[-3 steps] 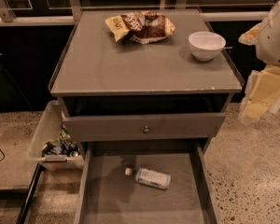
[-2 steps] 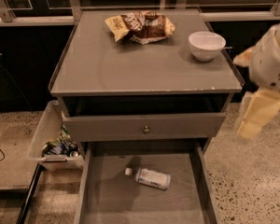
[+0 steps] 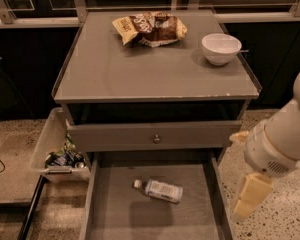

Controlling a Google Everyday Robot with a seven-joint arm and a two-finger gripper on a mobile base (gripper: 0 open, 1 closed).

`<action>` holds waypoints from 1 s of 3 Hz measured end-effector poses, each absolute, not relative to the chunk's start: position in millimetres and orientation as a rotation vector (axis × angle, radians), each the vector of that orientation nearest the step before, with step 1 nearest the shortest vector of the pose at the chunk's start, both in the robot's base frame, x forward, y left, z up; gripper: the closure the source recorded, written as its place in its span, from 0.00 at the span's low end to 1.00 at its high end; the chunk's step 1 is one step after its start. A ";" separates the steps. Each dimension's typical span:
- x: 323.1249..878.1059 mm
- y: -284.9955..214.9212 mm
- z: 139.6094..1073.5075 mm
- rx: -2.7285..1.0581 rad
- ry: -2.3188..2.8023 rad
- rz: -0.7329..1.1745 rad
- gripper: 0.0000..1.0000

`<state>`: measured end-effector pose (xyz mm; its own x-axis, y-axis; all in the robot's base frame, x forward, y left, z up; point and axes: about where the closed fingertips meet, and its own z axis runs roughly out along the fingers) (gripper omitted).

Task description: Pick blue plastic bottle from middle drawer and place on counter

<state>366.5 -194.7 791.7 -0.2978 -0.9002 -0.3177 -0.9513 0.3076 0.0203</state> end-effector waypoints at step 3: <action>350.7 -175.6 688.0 -1.720 2.318 0.460 0.00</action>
Offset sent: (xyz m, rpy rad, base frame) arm -0.0109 0.0090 -0.0503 0.0428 0.0223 0.0282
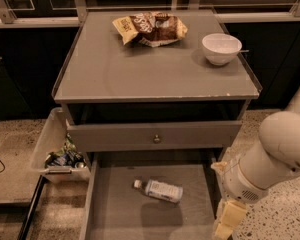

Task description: Pick blue plastic bottle from middle drawer and place on counter

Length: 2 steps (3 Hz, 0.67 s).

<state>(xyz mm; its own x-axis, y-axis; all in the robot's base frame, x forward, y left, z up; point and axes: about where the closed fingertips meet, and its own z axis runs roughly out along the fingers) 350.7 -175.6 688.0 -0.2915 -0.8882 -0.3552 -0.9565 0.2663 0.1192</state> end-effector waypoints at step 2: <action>374.5 -153.1 574.4 -1.693 2.177 0.546 0.00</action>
Offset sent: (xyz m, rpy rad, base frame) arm 0.0563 0.0353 -0.1778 0.2464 -0.2036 0.0483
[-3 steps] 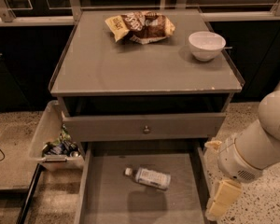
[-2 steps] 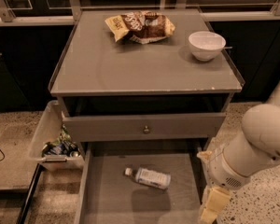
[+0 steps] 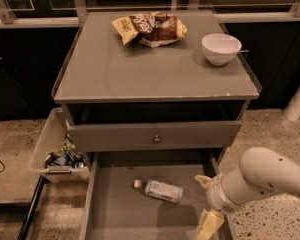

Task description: Pick blue plastic bottle from middle drawer and place on counter

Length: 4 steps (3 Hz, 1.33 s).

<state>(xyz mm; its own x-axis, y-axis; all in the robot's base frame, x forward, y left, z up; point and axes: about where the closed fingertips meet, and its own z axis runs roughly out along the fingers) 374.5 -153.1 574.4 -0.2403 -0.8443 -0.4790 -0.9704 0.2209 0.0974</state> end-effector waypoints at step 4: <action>422.6 -124.0 501.2 -1.631 1.947 0.502 0.00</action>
Offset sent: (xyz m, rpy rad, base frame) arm 0.0167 0.0073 -0.0322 0.0571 -0.0591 0.0099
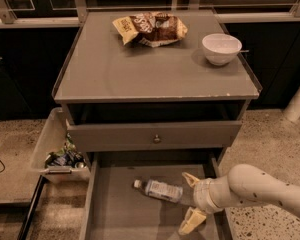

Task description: Pick blue plastic bottle from middle drawer and place on counter

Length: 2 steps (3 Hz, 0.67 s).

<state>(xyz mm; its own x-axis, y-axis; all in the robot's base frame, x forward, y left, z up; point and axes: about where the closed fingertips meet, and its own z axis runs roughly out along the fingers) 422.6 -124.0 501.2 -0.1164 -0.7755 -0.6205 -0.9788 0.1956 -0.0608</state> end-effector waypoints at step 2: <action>464.9 -93.7 464.5 -1.619 1.766 0.513 0.00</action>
Offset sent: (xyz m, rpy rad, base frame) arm 0.0689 0.0455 -0.0593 0.1612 -0.1505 0.1008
